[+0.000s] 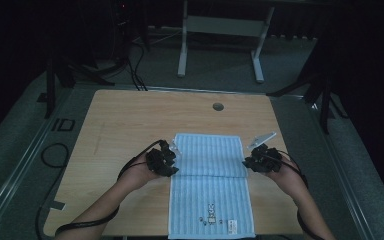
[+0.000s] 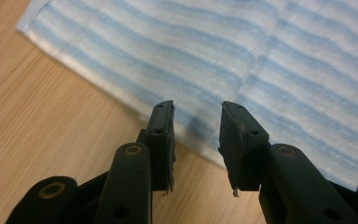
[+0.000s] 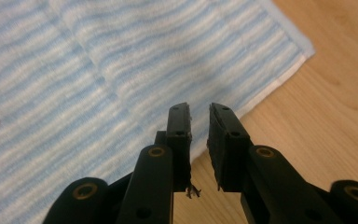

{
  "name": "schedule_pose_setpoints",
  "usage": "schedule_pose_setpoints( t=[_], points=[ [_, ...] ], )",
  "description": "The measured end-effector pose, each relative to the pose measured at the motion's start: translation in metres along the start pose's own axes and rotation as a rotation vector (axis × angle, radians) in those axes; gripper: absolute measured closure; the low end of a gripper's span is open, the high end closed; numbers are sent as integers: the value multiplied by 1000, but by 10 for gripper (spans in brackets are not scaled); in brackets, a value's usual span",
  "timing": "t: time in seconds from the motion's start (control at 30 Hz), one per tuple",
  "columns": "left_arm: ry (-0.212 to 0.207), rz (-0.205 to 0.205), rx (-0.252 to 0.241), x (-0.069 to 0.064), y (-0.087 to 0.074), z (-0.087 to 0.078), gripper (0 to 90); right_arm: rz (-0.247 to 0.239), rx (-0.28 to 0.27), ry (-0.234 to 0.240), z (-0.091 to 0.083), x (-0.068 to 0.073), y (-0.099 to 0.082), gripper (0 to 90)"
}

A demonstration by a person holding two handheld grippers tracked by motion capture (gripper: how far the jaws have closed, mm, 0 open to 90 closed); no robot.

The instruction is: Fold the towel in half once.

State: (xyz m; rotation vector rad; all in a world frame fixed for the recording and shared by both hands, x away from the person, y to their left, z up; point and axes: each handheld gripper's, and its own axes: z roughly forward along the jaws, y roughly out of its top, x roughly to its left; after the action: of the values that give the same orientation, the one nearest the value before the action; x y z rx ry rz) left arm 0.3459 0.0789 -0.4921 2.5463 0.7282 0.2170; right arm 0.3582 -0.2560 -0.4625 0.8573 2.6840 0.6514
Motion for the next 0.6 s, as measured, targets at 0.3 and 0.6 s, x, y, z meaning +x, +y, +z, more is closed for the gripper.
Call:
schedule_pose_setpoints(
  t=[0.3,0.6],
  points=[
    [-20,11,51,2,0,30,682,-27,93,41,46,14,1,798],
    [3,-24,45,20,4,42,678,-25,156,46,72,0,11,799]
  ],
)
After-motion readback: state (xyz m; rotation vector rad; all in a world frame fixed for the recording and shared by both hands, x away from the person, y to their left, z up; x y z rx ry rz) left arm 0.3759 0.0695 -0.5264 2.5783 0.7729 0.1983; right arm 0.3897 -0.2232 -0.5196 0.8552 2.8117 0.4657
